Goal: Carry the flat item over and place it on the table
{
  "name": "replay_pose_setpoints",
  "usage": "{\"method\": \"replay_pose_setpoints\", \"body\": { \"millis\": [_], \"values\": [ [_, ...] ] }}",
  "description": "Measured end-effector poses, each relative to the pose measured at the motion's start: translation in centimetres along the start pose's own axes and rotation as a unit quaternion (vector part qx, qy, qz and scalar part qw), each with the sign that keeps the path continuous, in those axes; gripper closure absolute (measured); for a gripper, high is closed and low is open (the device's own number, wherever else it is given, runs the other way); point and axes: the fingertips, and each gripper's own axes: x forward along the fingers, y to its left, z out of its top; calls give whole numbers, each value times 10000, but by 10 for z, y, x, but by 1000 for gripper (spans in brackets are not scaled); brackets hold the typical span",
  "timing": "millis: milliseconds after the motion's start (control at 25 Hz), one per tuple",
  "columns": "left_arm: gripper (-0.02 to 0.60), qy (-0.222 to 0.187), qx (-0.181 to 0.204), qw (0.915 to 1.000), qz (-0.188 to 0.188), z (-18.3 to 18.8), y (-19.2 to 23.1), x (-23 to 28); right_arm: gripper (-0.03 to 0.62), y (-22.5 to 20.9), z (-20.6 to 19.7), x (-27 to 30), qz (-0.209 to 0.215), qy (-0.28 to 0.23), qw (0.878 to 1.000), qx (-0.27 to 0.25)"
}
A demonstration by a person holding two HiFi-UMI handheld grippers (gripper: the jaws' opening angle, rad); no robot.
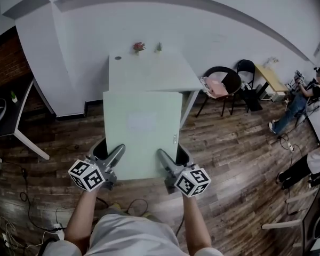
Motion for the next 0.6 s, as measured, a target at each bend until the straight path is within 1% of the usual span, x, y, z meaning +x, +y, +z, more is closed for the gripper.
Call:
{"method": "replay_pose_setpoints", "body": {
  "millis": [360,480,600],
  "values": [
    [247,-26,-12,10000,49,-7,-5,16,247,-19,5,-1,67,11,10000,-12],
    [247,-26,9,10000,35,-11,0,18,247,-22,-1,3,83,-14,10000,-4],
    [247,-42,-17,10000,20,-11,15,26,247,-29,-3,18,91,-2,10000,-28]
  ]
}}
